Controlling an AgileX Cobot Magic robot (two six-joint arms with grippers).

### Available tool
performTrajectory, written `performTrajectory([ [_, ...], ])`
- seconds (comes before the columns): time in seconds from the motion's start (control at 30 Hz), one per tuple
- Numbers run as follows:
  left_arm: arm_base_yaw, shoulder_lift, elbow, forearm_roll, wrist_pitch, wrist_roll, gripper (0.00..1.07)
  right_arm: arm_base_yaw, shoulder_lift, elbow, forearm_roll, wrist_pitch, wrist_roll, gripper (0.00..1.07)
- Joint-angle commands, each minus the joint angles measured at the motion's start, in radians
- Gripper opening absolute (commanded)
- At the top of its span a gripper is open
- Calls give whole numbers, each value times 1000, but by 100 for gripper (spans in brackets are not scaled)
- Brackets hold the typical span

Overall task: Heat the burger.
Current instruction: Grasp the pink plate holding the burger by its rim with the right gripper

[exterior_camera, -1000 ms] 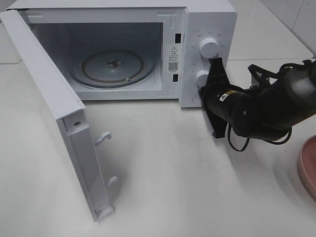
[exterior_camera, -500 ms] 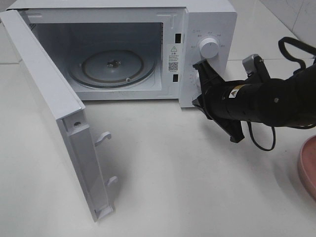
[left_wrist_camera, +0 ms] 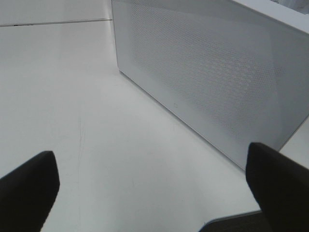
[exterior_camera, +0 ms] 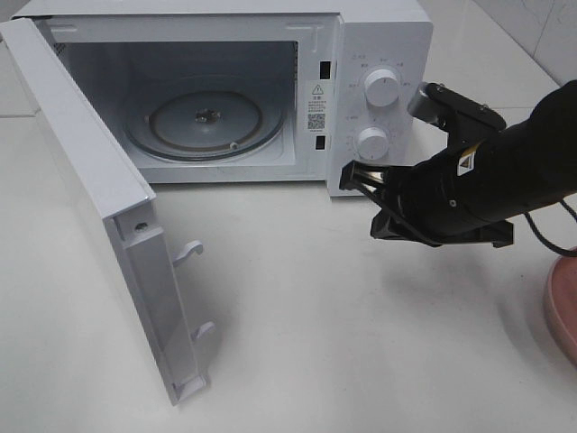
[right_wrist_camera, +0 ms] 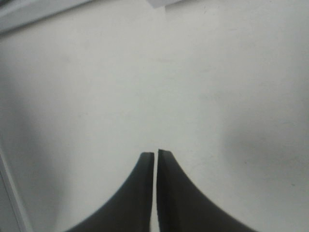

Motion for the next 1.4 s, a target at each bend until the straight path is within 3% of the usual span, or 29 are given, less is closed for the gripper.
performTrajectory([
  [0.03, 4, -2, 1, -2, 1, -5, 98, -4, -52, 2, -21, 129, -224, 7],
  [0.07, 4, -2, 1, -2, 1, -5, 98, -4, -71, 2, -24, 185, -358, 7],
  [0.17, 4, -2, 1, -2, 1, -5, 98, -4, -78, 2, -24, 224, -409, 7],
  [0.23, 4, -2, 1, -2, 1, -5, 98, -5, -109, 2, -24, 366, -553, 9],
  [0.57, 4, -2, 1, -2, 1, -5, 98, -12, -149, 2, -109, 546, -589, 19],
  [0.6, 4, -2, 1, -2, 1, -5, 98, -36, -151, 2, -120, 579, -589, 27],
  [0.63, 4, -2, 1, -2, 1, -5, 98, -36, -151, 2, -120, 579, -589, 27],
  [0.67, 4, -2, 1, -2, 1, -5, 98, -65, -151, 2, -135, 624, -589, 41],
  [0.7, 4, -2, 1, -2, 1, -5, 98, -65, -151, 2, -135, 624, -589, 41],
  [0.73, 4, -2, 1, -2, 1, -5, 98, -78, -151, 2, -143, 641, -589, 47],
  [0.77, 4, -2, 1, -2, 1, -5, 98, -104, -151, 2, -176, 665, -589, 63],
  [0.8, 4, -2, 1, -2, 1, -5, 98, -104, -151, 2, -176, 665, -589, 63],
  [0.87, 4, -2, 1, -2, 1, -5, 98, -144, -151, 2, -225, 687, -583, 88],
  [0.93, 4, -2, 1, -2, 1, -5, 98, -156, -151, 3, -240, 688, -573, 93],
  [1.0, 4, -2, 1, -2, 1, -5, 98, -171, -151, 3, -269, 690, -546, 97],
  [1.4, 4, -2, 1, -2, 1, -5, 98, -281, -151, 50, -360, 601, -410, 92],
])
